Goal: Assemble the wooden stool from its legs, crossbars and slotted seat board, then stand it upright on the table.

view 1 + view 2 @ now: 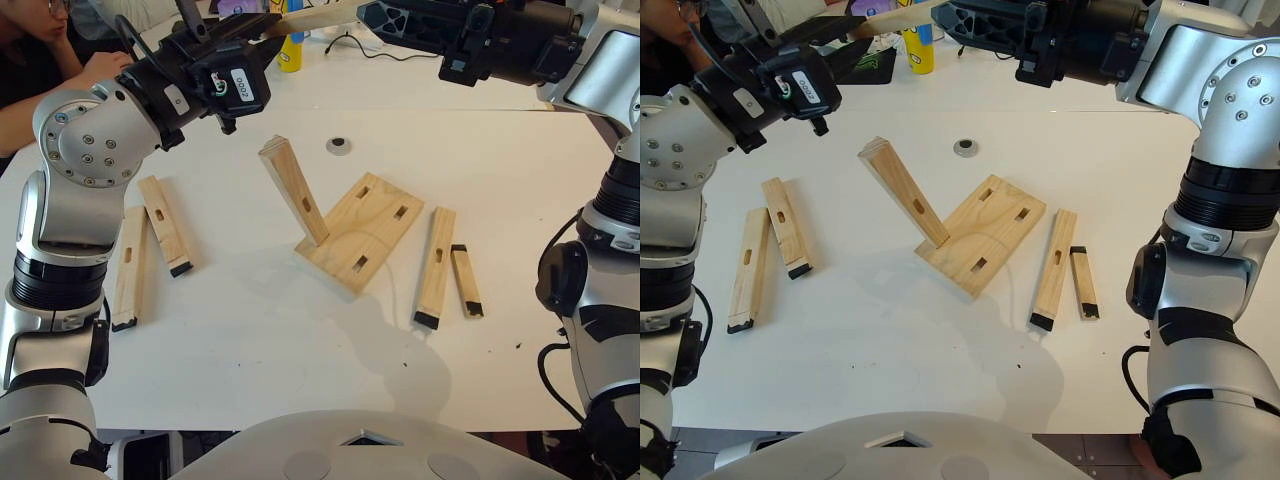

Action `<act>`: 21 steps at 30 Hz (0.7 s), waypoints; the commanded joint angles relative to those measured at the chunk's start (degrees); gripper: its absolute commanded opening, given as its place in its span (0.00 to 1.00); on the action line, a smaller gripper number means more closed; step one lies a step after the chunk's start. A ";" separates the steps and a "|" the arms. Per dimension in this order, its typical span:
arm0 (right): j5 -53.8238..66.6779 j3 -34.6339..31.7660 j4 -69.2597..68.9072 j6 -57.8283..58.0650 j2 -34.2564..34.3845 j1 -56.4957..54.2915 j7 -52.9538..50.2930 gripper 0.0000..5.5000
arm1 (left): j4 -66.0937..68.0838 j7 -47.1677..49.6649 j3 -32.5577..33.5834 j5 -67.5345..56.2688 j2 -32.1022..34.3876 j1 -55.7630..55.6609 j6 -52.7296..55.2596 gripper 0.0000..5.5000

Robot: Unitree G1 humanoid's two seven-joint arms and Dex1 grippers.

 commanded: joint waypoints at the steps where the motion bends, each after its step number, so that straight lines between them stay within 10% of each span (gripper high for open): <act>1: -0.35 0.48 -0.65 -0.27 0.49 -0.53 1.30 0.25 | 0.07 -0.69 0.11 0.36 -0.03 -0.10 -0.47 0.08; 11: -2.00 0.89 -0.92 -1.07 0.22 -0.24 2.87 0.25 | -0.94 0.37 3.05 -4.28 -3.62 -0.71 4.85 0.25; 21: -14.81 6.35 -10.40 -15.96 -6.30 10.29 7.52 0.24 | -7.99 6.01 20.65 -31.06 -13.48 -1.32 41.14 0.32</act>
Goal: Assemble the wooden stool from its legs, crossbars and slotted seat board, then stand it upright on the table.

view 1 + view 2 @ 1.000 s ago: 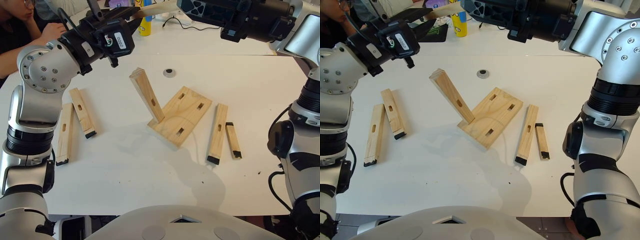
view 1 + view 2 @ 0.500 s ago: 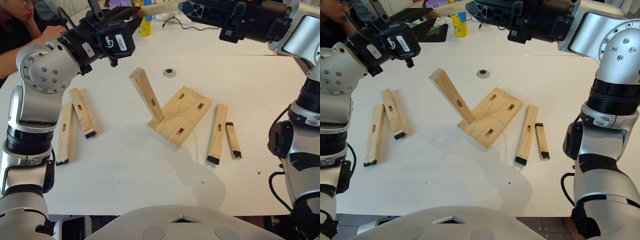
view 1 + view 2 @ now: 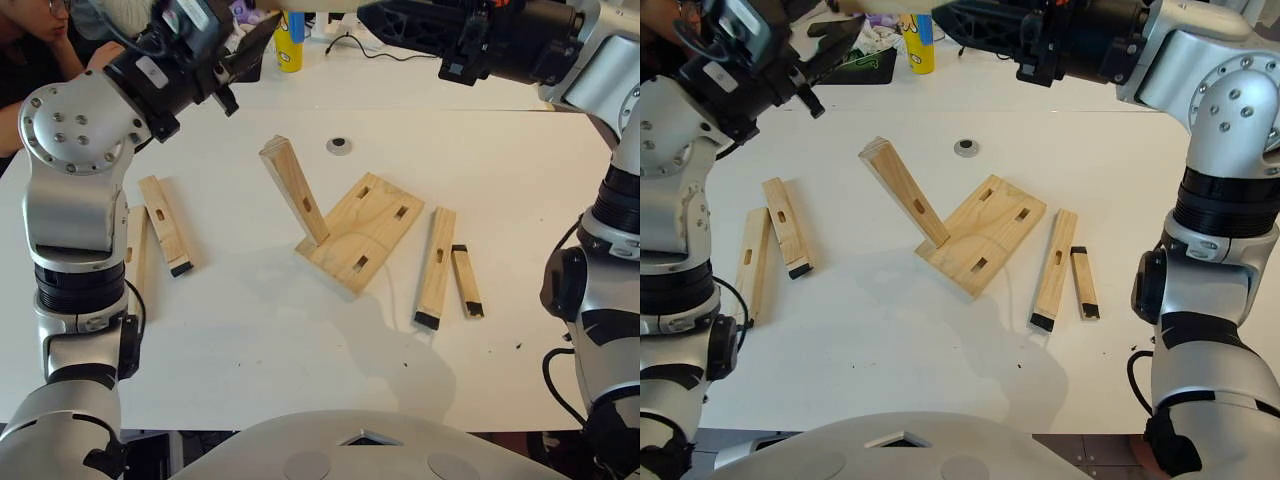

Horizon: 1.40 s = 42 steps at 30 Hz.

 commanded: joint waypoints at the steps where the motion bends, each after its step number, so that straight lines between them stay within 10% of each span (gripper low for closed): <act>1: -6.84 2.43 -7.07 -8.76 -4.21 7.50 3.15 0.24 | -2.26 4.88 10.29 -11.12 -2.85 -0.84 15.55 0.32; 15: -31.76 7.30 -17.18 -58.80 -18.12 25.82 27.24 0.24 | -4.25 21.68 27.68 -26.69 -13.15 8.96 43.93 0.21; 22: -44.28 9.53 -10.81 -78.63 -15.64 29.25 23.28 0.24 | -7.12 25.01 26.95 -30.54 -19.13 13.66 46.25 0.00; 42: -61.31 13.15 -1.81 -100.39 -11.91 32.22 8.30 0.24 | -4.78 33.45 22.64 -33.25 -28.69 12.32 51.12 0.00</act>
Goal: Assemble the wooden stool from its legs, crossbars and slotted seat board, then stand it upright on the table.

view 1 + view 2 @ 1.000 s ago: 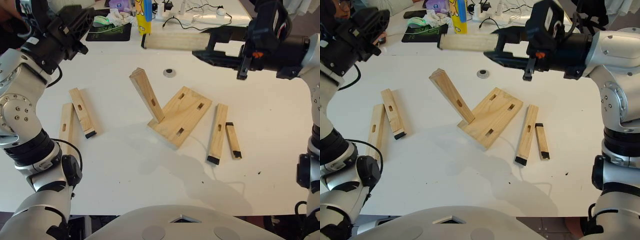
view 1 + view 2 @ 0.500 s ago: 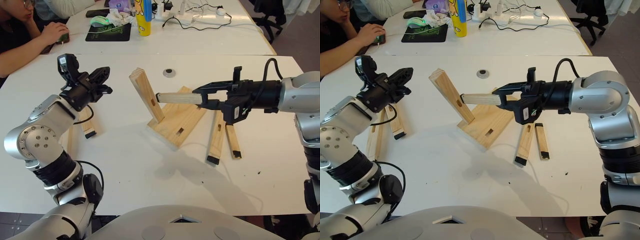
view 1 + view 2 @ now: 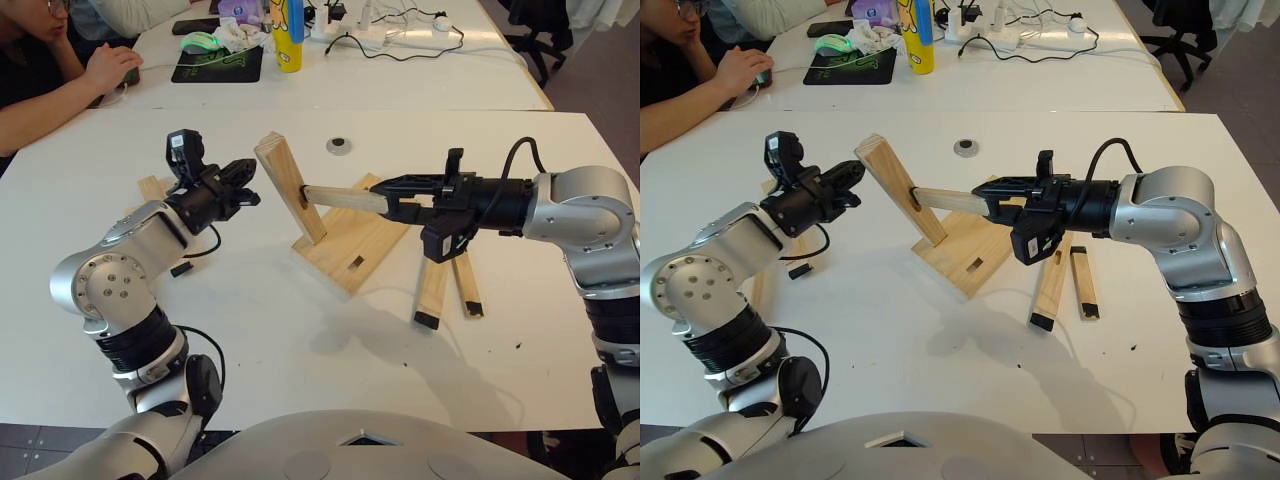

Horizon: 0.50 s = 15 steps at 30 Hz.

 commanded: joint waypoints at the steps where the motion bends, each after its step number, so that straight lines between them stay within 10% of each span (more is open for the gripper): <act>1: -5.00 1.00 4.80 -8.02 0.31 1.54 -4.88 0.24 | 2.12 2.33 1.61 -0.98 -2.44 -2.54 1.95 0.00; 15: -17.44 -1.15 8.09 -18.81 2.67 4.92 -21.64 0.24 | 5.95 3.40 2.04 -0.38 -2.87 -3.38 3.42 0.00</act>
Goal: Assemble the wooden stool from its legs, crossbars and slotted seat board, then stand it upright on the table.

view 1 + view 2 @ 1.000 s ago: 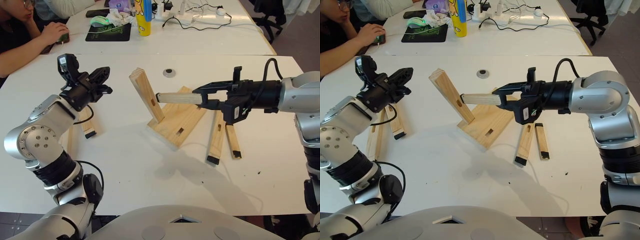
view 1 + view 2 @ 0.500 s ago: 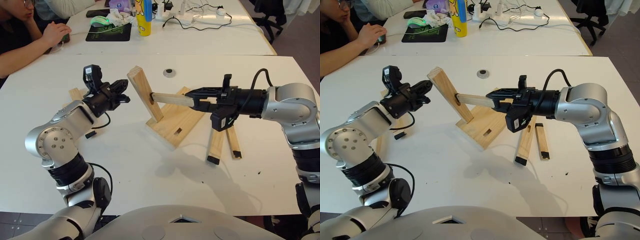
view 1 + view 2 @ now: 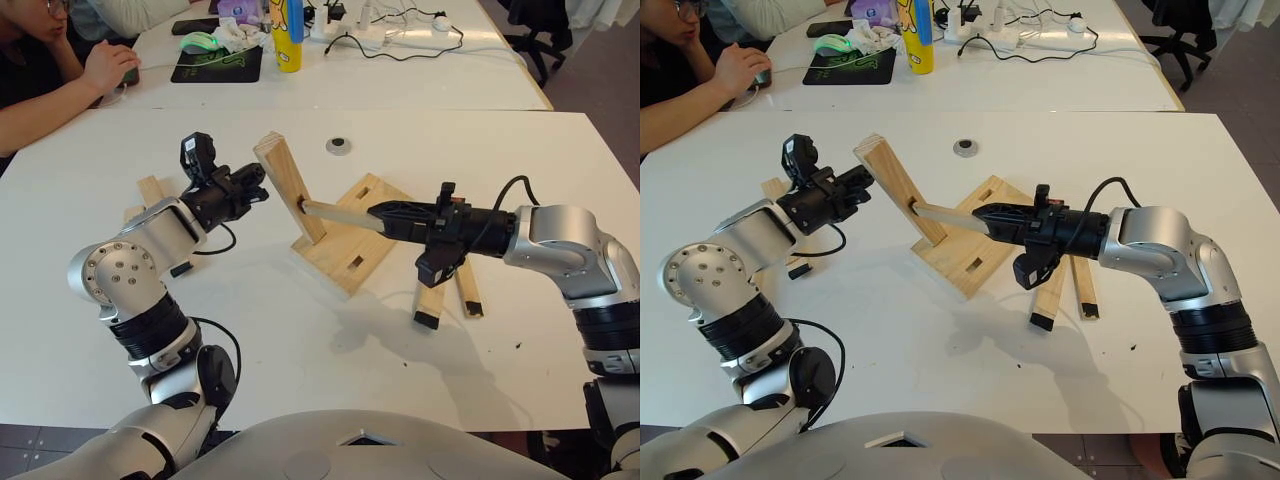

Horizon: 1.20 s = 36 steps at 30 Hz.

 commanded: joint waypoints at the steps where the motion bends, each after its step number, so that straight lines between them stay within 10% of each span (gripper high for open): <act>1: -3.42 -0.25 -0.10 -0.16 0.64 0.16 -3.13 0.24 | 0.93 0.71 -0.83 0.41 -0.58 -0.19 0.30 0.00; 36: -10.44 7.60 -5.48 12.87 4.69 -3.18 -5.08 0.24 | -0.20 -2.91 -12.17 -0.06 1.55 2.01 -2.92 0.00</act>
